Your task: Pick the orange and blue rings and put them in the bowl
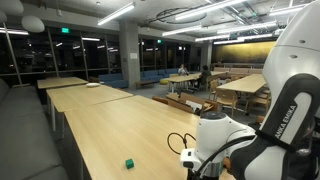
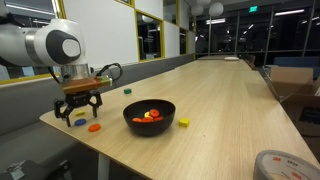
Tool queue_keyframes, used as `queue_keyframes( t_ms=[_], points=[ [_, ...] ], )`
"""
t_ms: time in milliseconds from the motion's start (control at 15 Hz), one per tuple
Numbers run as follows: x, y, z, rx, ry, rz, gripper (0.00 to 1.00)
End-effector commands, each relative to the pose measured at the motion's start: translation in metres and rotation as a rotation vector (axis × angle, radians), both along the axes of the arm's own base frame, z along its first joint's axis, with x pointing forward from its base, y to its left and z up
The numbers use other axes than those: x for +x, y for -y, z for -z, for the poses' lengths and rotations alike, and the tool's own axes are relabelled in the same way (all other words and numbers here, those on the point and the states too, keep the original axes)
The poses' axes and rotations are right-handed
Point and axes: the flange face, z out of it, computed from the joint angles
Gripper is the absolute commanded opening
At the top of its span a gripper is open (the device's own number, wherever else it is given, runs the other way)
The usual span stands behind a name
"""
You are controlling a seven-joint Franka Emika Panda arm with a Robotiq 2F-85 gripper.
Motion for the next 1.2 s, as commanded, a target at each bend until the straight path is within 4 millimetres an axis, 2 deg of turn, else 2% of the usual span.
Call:
queue_keyframes(
  t_ms=[0, 467, 800, 933, 1133],
  points=[
    [-0.001, -0.002, -0.002, 0.009, 0.026, 0.006, 0.74],
    [0.004, 0.0, -0.007, 0.016, 0.042, 0.013, 0.21],
    [0.012, 0.018, -0.019, 0.017, 0.057, 0.058, 0.18],
    [0.021, 0.035, -0.028, 0.016, 0.071, 0.102, 0.18],
    [0.041, 0.075, -0.055, 0.013, 0.113, 0.199, 0.18]
  ],
)
